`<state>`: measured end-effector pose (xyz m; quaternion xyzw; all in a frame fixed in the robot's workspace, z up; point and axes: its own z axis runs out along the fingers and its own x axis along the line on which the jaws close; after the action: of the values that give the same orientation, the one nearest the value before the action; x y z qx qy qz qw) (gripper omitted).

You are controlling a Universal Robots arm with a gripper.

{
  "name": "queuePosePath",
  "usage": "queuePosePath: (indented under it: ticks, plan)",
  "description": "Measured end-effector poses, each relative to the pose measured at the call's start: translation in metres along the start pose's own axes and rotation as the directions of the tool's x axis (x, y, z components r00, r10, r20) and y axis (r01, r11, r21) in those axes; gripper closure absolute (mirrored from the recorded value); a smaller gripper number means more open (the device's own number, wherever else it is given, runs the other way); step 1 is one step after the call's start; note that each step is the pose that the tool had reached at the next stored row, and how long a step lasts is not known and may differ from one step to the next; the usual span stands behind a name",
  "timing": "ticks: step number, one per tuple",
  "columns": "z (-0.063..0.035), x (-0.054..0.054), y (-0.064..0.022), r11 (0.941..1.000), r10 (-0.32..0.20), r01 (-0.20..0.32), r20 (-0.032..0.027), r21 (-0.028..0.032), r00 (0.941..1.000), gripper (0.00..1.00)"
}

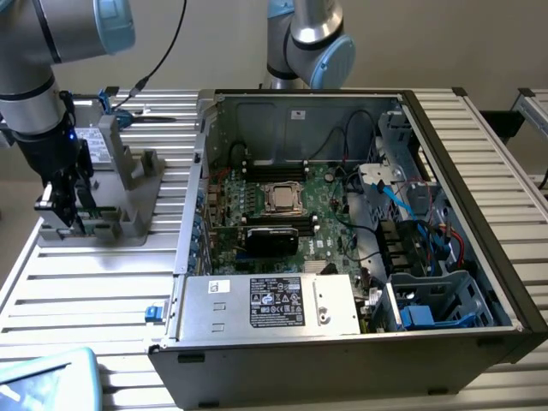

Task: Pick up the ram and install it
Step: 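Pick up the ram and move it above insertion slot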

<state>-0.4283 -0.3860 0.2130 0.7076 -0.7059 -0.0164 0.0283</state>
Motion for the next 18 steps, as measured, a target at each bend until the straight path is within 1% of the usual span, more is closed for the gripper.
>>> queuePosePath:
  ticks: [8, 18]
  plan:
    - [0.0046, -0.0013, -0.0003, 1.0, 0.0, 0.0, 0.0, -0.0001, 1.0, 0.41]
    - [0.0049, -0.0015, -0.0003, 1.0, 0.0, 0.0, 0.0, 0.0, 1.0, 0.41]
